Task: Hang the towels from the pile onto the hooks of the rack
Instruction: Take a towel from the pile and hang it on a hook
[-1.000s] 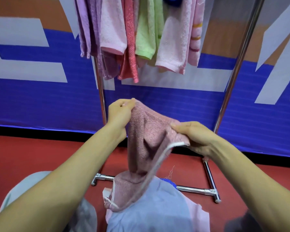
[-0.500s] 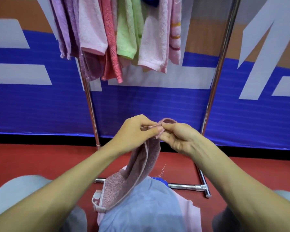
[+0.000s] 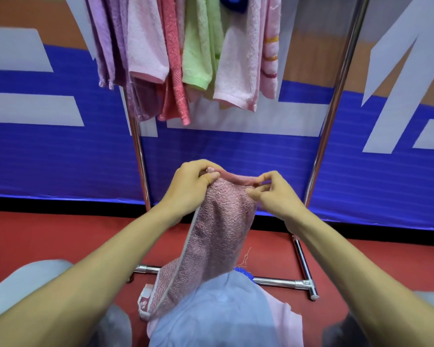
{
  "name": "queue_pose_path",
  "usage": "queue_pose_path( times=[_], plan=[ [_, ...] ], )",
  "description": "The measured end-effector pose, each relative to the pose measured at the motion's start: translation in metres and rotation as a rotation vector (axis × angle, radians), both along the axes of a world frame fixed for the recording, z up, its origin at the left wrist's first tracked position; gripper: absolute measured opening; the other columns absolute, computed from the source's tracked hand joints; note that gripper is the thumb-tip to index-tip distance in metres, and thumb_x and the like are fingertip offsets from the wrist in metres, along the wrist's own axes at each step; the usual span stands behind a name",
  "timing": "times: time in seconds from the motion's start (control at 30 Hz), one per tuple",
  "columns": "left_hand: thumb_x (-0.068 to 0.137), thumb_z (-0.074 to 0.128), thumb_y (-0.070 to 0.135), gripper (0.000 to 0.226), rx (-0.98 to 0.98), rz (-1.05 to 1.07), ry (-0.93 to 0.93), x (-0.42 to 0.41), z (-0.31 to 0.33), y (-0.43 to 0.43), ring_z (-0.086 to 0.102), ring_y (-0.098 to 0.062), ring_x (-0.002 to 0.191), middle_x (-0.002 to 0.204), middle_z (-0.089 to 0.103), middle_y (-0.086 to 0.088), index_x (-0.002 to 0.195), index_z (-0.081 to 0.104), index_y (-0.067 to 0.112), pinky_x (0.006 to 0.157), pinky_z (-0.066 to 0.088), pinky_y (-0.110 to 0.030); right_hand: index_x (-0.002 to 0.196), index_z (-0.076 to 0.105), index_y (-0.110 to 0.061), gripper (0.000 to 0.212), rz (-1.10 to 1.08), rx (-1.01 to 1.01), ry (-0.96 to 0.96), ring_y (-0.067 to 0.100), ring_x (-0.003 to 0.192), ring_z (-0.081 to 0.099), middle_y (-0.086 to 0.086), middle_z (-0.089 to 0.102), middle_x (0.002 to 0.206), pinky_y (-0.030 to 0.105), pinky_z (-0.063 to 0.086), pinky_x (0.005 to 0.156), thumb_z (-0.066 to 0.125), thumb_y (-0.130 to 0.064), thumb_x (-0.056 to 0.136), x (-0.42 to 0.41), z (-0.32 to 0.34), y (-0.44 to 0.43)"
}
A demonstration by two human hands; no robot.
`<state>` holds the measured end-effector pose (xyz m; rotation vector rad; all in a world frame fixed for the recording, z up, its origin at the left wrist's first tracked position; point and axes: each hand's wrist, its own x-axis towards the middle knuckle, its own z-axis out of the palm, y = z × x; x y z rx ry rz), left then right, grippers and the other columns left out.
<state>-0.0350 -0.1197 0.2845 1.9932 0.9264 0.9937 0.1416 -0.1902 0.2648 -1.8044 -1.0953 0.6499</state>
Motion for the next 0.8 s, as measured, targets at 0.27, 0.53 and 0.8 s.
queue_pose_path(
  times=[0.27, 0.53, 0.8],
  plan=[
    [0.096, 0.046, 0.005, 0.030, 0.029, 0.019, 0.043, -0.010, 0.011, 0.005, 0.059, -0.011, 0.092, 0.095, 0.067, 0.003, 0.086, 0.066, 0.024, 0.077, 0.042, -0.018, 0.120, 0.051, -0.025, 0.046, 0.296, -0.027, -0.413, 0.011, 0.107, 0.044, 0.003, 0.039, 0.125, 0.022, 0.037, 0.094, 0.074, -0.034, 0.081, 0.006, -0.006, 0.007],
    [0.097, 0.045, 0.006, 0.029, 0.067, 0.021, 0.000, -0.014, 0.010, 0.013, 0.054, -0.002, 0.083, 0.091, 0.061, 0.010, 0.088, 0.062, 0.027, 0.067, 0.037, -0.005, 0.075, 0.052, -0.022, 0.025, 0.283, 0.083, -0.549, 0.016, 0.102, 0.052, 0.000, 0.056, 0.097, 0.023, 0.037, 0.077, 0.076, -0.030, 0.080, 0.002, -0.012, 0.017],
    [0.099, 0.041, 0.007, 0.020, 0.013, 0.149, -0.011, -0.021, -0.017, 0.018, 0.055, -0.013, 0.090, 0.095, 0.059, 0.006, 0.101, 0.054, 0.022, 0.071, 0.037, -0.021, 0.066, 0.062, -0.022, 0.021, 0.028, 0.202, -0.010, 0.007, 0.060, 0.051, -0.007, 0.059, 0.062, 0.032, 0.049, 0.064, 0.081, -0.018, 0.072, -0.008, -0.005, 0.014]
  ],
)
